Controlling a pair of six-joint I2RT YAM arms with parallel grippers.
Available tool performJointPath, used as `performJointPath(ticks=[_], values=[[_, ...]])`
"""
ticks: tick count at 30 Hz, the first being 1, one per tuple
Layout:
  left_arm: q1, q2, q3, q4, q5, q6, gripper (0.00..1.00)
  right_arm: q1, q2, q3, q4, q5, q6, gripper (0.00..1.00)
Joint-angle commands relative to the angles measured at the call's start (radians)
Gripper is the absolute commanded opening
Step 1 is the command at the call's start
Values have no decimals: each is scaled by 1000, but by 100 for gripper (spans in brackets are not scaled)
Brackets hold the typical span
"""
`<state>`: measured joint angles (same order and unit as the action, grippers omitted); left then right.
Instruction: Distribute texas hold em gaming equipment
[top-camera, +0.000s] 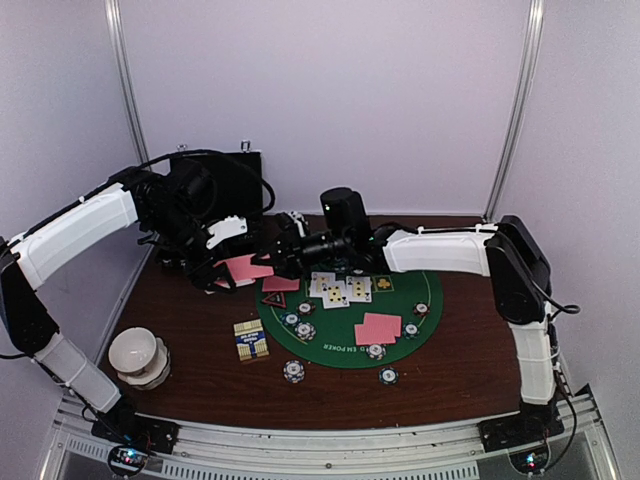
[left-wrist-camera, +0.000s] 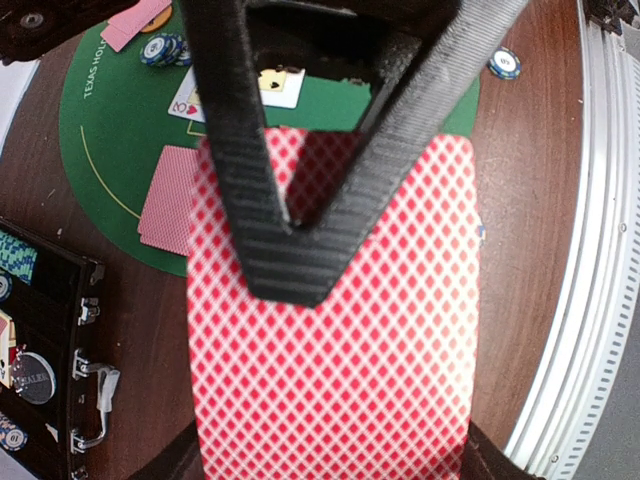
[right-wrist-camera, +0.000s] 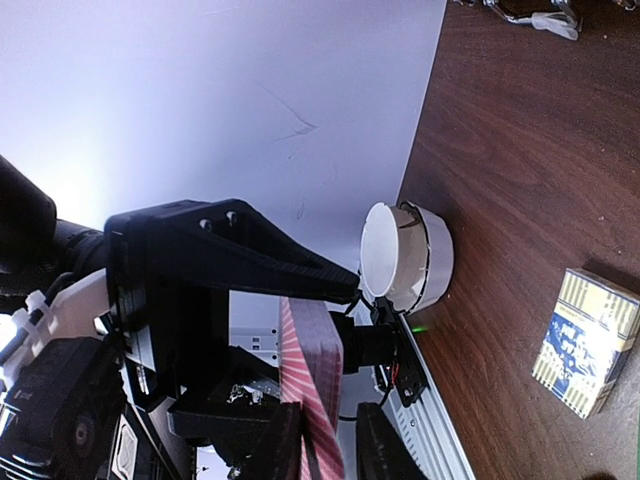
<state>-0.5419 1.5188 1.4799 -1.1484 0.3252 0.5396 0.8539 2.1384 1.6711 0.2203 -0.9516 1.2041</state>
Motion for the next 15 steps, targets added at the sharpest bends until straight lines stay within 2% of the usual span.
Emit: performJointPath(ticks=[1, 6, 15], values=[[7, -9, 13, 14, 10, 1, 0, -7, -70, -37, 73, -21, 36, 19], [7, -5, 13, 15, 8, 0, 0, -33, -101, -67, 94, -29, 56, 0], [7, -10, 6, 15, -6, 2, 0, -164, -202, -215, 72, -47, 17, 0]])
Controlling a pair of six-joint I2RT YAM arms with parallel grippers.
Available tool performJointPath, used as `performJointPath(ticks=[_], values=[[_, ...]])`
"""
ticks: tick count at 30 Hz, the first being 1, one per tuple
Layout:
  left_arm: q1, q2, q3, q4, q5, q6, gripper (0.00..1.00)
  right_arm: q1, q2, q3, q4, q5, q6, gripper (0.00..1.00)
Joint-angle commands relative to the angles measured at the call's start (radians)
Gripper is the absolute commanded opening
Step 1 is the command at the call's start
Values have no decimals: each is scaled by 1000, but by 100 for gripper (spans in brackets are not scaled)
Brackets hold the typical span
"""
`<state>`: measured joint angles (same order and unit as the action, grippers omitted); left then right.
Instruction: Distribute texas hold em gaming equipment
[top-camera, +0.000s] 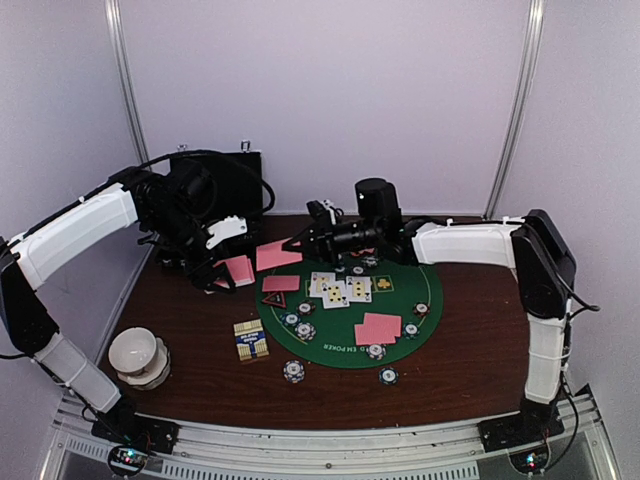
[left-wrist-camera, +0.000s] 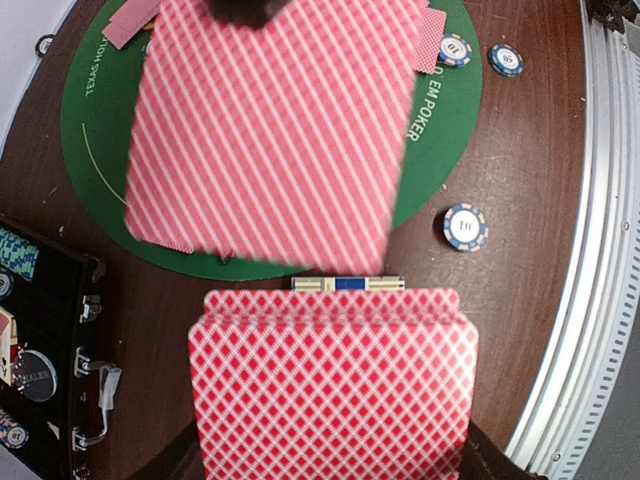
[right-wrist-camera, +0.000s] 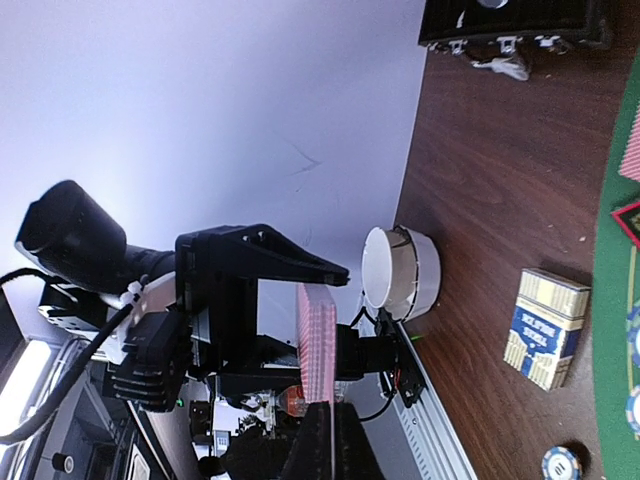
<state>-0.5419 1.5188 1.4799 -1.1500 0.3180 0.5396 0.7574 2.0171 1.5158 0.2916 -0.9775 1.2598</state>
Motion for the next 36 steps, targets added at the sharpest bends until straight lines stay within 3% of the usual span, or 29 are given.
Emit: performJointPath(ticks=[1, 11, 21, 31, 36], values=[[7, -8, 5, 15, 1, 2, 0, -95, -96, -80, -30, -22, -70, 0], [7, -11, 2, 12, 3, 5, 0, -416, -122, -130, -583, 83, -549, 0], [7, -5, 6, 6, 9, 9, 0, -510, 12, -53, -740, 169, -715, 0], [7, -8, 3, 2, 5, 12, 0, -510, 125, -55, -636, 155, -664, 0], [7, -8, 3, 2, 8, 11, 0, -510, 132, -28, -690, 192, -705, 0]])
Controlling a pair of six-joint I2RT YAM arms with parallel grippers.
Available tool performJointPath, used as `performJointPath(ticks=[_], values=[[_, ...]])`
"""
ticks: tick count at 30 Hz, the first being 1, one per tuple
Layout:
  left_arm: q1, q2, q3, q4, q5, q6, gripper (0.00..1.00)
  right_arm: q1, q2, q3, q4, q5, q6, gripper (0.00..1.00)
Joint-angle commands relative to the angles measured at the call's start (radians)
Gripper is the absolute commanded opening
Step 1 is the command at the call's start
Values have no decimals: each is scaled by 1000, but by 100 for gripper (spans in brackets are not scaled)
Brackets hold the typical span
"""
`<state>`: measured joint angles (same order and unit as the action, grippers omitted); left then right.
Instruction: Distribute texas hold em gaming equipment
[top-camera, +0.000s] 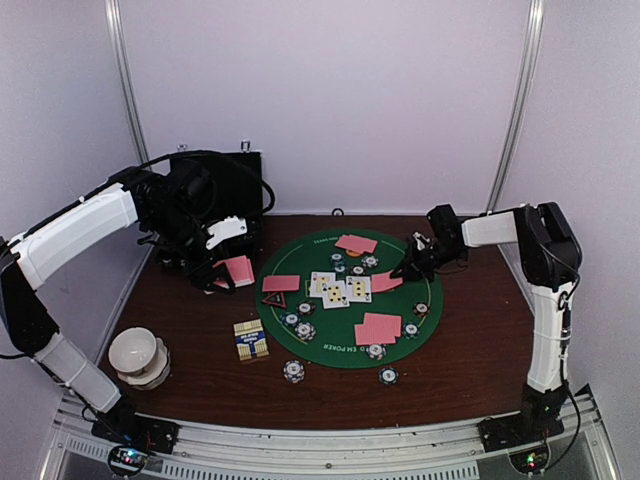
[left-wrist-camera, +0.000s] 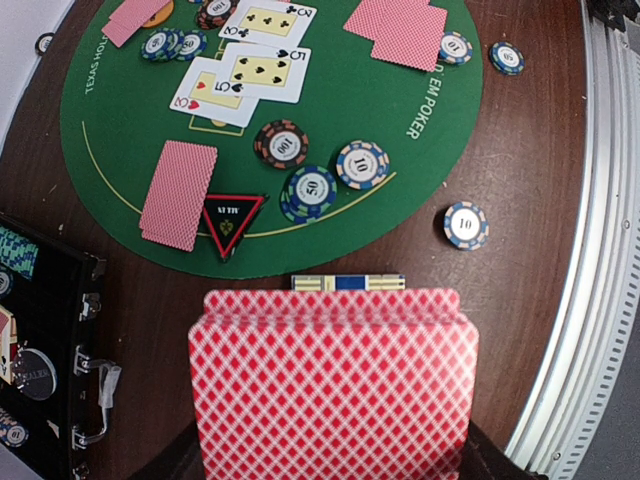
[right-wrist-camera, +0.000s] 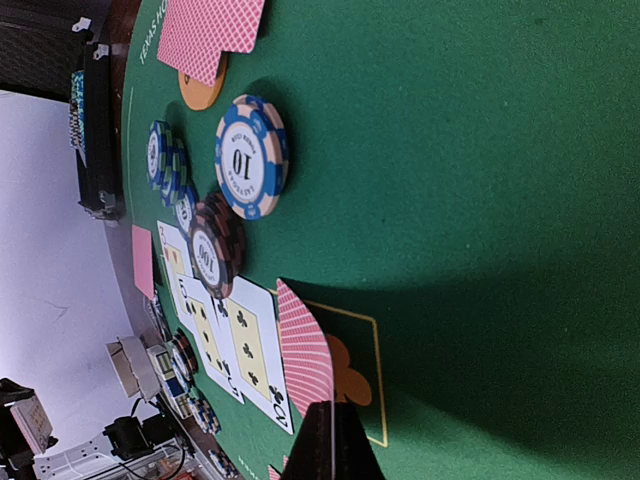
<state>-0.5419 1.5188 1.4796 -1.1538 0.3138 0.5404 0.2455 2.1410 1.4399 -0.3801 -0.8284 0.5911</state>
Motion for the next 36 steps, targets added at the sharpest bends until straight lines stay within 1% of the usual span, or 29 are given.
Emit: performJointPath(ticks=[1, 4, 7, 8, 9, 12, 14, 19, 21, 23, 25, 28, 32, 34, 36], values=[[7, -8, 4, 6, 12, 10, 0, 2, 9, 56, -37, 54, -47, 4], [7, -6, 6, 6, 14, 10, 0, 2, 22, 79, -74, 75, -74, 12], [7, -6, 10, 6, 14, 9, 0, 1, 40, 97, -90, 78, -80, 22], [7, -8, 10, 5, 15, 9, 0, 1, 45, 100, -95, 85, -82, 26], [7, -8, 11, 5, 15, 9, 0, 1, 46, 104, -106, 98, -85, 31], [7, -6, 14, 2, 13, 8, 0, 2, 36, 129, -162, 162, -115, 40], [7, -6, 15, 2, 16, 8, 0, 3, 9, 142, -203, 227, -140, 46], [7, -1, 21, 2, 21, 9, 0, 15, -94, 149, -263, 375, -172, 56], [7, 0, 22, 1, 21, 9, 0, 30, -145, 149, -271, 404, -175, 60], [7, 4, 24, 1, 19, 8, 0, 55, -187, 148, -265, 399, -162, 62], [7, 4, 25, 2, 14, 9, 0, 95, -229, 144, -240, 370, -133, 65], [7, 9, 24, 8, 18, 3, 0, 205, -280, 135, -162, 302, -68, 70], [7, 22, 24, 11, 28, -5, 0, 353, -307, 120, 21, 203, 61, 78], [7, 23, 24, 16, 34, -10, 0, 413, -296, 112, 151, 147, 140, 79], [7, 22, 26, 21, 39, -15, 0, 463, -273, 112, 244, 105, 214, 81]])
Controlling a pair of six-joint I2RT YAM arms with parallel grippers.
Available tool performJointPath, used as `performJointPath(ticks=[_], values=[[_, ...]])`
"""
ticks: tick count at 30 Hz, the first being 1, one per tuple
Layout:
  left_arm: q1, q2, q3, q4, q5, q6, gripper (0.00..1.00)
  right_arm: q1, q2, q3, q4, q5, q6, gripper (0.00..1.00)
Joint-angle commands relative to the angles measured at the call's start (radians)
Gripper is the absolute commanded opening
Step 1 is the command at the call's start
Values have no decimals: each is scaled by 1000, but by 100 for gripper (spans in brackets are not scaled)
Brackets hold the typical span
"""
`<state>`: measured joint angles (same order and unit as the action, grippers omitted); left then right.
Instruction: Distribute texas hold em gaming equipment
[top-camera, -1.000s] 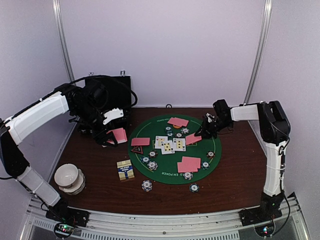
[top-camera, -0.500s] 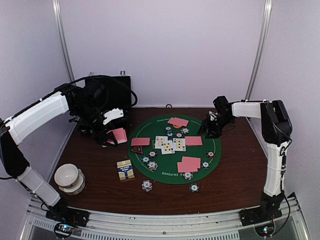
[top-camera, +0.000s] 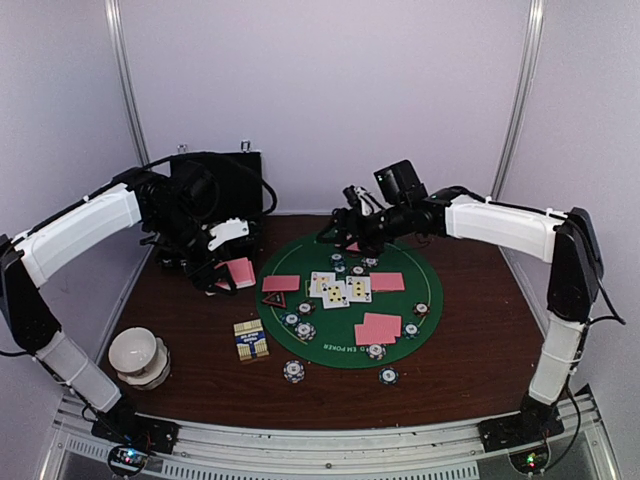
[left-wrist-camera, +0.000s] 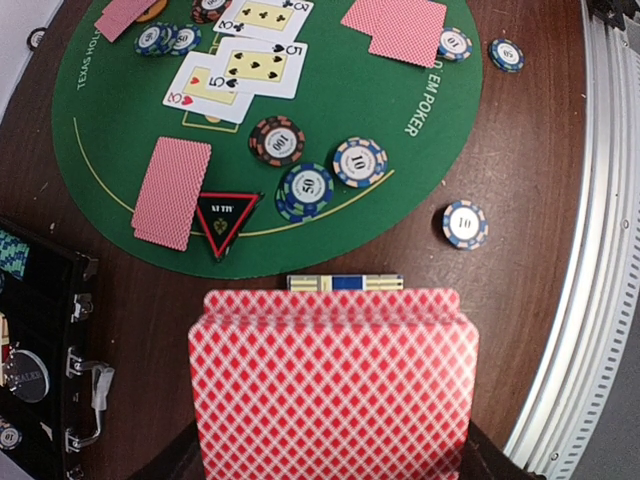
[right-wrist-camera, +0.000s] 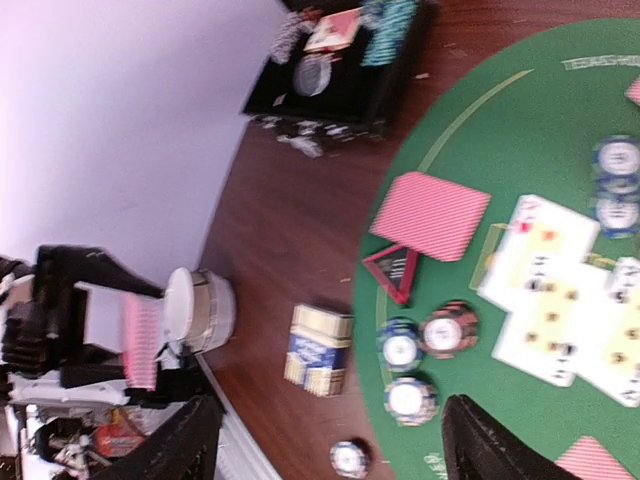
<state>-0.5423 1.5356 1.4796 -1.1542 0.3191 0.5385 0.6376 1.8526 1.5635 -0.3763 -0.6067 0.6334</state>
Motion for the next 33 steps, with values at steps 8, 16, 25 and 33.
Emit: performJointPath(ticks=[8, 16, 25, 33], values=[[7, 0, 25, 23, 47, -20, 0, 204, 125, 44, 432, -183, 325, 84], [7, -2, 30, 23, 61, -23, 0, 257, 195, 97, 475, -205, 361, 85], [7, -4, 35, 22, 64, -24, 0, 275, 276, 159, 553, -241, 442, 82], [7, -8, 41, 23, 63, -23, 0, 289, 329, 182, 612, -287, 504, 74]])
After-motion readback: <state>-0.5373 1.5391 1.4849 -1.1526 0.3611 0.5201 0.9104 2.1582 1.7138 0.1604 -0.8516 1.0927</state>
